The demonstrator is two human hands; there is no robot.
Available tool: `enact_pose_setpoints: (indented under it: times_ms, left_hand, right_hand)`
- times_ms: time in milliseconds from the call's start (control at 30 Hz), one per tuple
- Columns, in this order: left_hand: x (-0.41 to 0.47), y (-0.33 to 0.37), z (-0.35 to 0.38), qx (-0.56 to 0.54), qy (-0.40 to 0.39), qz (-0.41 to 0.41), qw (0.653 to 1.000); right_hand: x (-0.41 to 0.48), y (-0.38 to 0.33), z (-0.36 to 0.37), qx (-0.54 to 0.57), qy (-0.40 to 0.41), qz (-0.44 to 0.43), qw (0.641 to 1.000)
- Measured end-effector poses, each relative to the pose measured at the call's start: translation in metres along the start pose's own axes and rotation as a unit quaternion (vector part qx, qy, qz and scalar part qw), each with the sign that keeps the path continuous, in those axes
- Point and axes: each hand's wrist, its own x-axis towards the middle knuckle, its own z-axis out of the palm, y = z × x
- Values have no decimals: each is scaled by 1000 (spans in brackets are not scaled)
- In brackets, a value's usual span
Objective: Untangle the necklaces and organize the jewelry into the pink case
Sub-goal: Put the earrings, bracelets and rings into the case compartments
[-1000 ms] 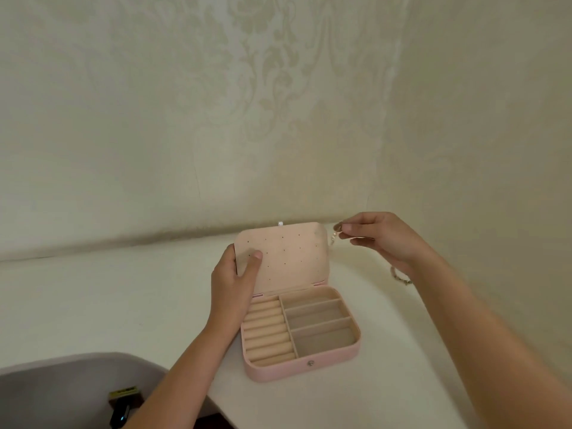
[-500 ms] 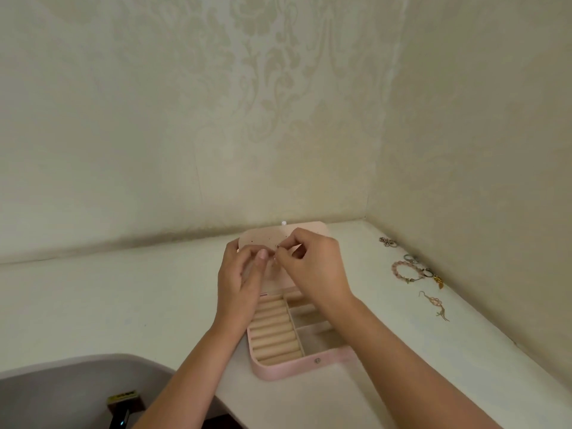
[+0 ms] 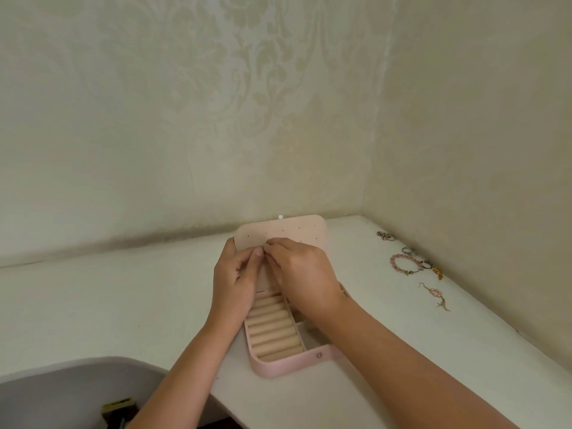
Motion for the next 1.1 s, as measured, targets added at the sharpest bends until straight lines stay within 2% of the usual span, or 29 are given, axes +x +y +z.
enact_pose_setpoints:
  times_ms: [133,267,300,433,500,633,733,867,1100]
  left_hand:
    - [0,-1,0,5,1,-4,1000]
    - [-1,1,1,24,-2,12,1000]
    - [-2,2,2,17,-3,12,1000]
    - [-3,3,0,-10,1,20,1000]
    - [-4,4,0,-14,-1,19,1000]
    - [-3,6,0,15,18,37,999]
    - [-2,3,-2,31,30,37,998]
    - [-3,7,-3,-13,-7,-2,1000]
    - [2,-1,0,-50,6,-93,994]
  right_hand:
    - [1,-4,-9,86,-11,44,995]
    - [4,1,-18,185,-41,157,969]
    - [4,1,-19,198,-39,165,965]
    - [3,-1,-16,168,-1,111,980]
    - [4,-3,-16,179,7,128,975]
    - [5,-1,-24,293,-1,286,912]
    - [0,4,-23,314,-4,335,888]
    - [-1,5,-22,301,-16,334,893]
    - [-1,2,-19,273,-5,321,907]
